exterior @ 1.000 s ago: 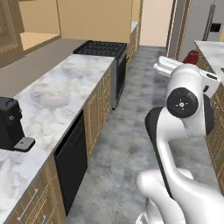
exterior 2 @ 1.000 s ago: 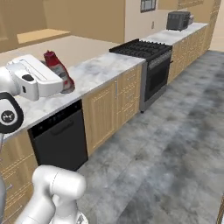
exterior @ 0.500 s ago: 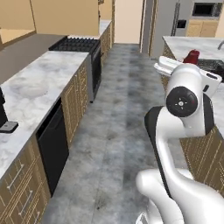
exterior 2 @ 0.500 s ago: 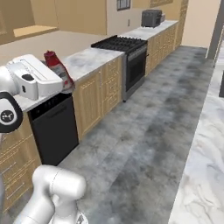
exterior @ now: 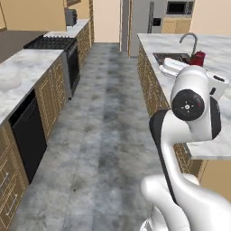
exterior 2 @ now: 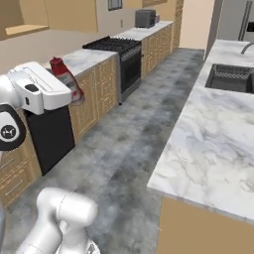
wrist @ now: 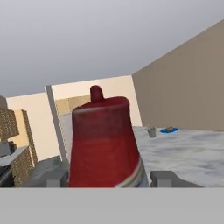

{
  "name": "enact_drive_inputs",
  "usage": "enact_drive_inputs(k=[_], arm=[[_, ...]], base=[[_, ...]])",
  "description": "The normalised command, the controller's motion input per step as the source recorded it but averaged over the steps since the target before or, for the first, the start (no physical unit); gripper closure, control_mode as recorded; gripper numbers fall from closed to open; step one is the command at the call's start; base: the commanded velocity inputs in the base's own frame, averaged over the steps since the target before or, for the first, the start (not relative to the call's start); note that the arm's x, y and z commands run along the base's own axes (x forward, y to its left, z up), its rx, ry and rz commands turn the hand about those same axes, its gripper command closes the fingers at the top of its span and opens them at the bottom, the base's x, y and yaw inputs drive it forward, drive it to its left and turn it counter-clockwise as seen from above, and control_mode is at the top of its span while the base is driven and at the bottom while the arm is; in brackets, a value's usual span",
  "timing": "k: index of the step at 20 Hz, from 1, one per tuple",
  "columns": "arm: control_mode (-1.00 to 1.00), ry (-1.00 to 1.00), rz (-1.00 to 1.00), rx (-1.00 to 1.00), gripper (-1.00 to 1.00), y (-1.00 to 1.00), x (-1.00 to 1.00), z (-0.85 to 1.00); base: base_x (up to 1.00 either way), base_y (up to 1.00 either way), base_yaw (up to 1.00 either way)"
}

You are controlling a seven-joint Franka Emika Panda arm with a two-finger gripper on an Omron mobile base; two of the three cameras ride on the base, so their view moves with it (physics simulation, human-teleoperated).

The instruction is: Move the hot dog bun to the plate on the dining table and place the condiment next to that plate. Then navigate to the fridge and take the sausage and place it on the plate as well.

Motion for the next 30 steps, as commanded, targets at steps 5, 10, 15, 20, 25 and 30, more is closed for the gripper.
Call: enact_drive_inputs(k=[5, 10, 15, 20, 25, 30], arm=[[1.0, 0.0, 0.0, 0.0, 1.0, 0.0, 0.0, 0.0], [1.0, 0.0, 0.0, 0.0, 1.0, 0.0, 0.0, 0.0], [1.0, 0.0, 0.0, 0.0, 1.0, 0.0, 0.0, 0.0], [1.0, 0.0, 0.0, 0.0, 1.0, 0.0, 0.0, 0.0], [1.0, 0.0, 0.0, 0.0, 1.0, 0.0, 0.0, 0.0], [1.0, 0.0, 0.0, 0.0, 1.0, 0.0, 0.0, 0.0]], base=[[-0.88, -0.67, -0.21], [-0.35, -1.0, -0.12], [-0.14, -1.0, -0.07], [-0.08, -1.0, -0.03], [-0.01, -1.0, 0.0], [0.0, -1.0, 0.0]])
